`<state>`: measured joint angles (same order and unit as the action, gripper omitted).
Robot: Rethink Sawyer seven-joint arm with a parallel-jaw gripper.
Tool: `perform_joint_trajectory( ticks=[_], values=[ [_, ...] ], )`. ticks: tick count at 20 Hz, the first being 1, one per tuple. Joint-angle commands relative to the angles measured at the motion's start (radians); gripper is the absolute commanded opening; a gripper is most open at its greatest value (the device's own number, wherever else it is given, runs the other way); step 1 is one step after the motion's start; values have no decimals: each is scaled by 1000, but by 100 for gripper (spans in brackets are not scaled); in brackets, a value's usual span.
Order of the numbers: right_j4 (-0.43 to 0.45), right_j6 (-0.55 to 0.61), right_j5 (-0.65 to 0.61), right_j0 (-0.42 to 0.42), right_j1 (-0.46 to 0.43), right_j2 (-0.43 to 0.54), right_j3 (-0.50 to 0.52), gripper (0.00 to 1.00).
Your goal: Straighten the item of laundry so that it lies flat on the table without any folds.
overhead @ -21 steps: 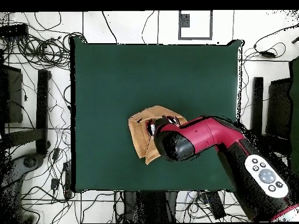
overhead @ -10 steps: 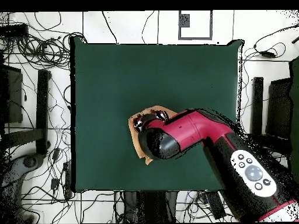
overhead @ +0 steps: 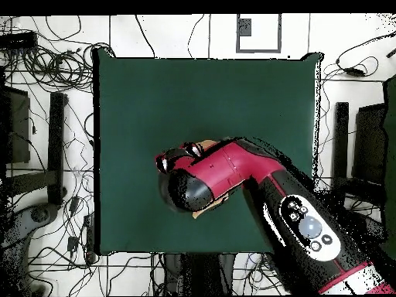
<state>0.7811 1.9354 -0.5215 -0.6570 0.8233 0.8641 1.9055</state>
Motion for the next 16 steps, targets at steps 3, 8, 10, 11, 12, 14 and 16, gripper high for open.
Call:
perform_joint_trajectory(
  ticks=[3, 8, 10, 11, 12, 14, 16],
  values=[
    [-106, 310, -110, 121, 114, -247, 84, 100],
    [-226, 387, -111, 167, 165, -369, 135, 100],
    [-255, 348, -106, 170, 174, -390, 145, 100],
    [-264, 325, -100, 169, 179, -395, 150, 100],
    [-266, 285, -91, 161, 182, -389, 156, 100],
    [-265, 216, -85, 145, 180, -383, 160, 100],
    [-263, 215, -83, 153, 183, -412, 164, 100]
  ],
)
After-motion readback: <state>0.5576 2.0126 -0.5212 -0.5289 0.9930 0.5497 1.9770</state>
